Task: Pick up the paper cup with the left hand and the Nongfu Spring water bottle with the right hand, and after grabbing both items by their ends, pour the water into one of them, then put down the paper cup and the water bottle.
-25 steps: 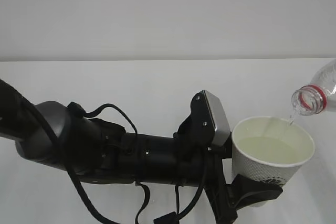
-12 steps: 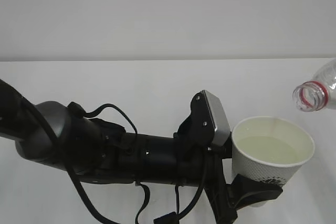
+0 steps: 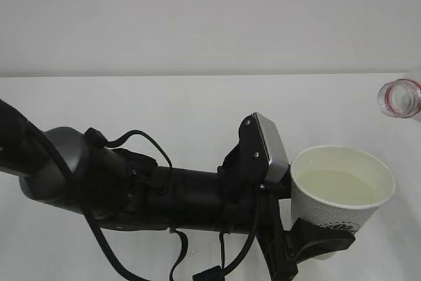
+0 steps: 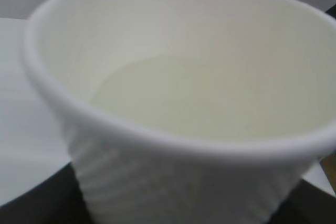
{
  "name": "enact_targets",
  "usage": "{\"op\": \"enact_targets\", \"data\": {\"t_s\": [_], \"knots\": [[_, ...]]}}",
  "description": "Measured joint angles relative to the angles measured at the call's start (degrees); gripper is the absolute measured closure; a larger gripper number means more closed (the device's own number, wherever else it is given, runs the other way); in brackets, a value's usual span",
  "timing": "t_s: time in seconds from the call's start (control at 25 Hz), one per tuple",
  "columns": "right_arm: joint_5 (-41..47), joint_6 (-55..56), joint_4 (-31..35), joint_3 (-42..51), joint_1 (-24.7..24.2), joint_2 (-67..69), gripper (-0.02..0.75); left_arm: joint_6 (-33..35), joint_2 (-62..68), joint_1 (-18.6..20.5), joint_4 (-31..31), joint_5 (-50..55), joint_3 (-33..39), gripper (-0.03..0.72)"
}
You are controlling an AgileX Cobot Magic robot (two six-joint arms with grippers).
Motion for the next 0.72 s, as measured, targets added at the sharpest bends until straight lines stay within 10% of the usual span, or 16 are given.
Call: {"op": "enact_targets", "data": {"t_s": [0.72], "knots": [[0.0,35.71,0.32,0.0,0.0,-0.22,0.36,0.0,0.0,0.0,-3.34,0.0,0.0,0.16]]}}
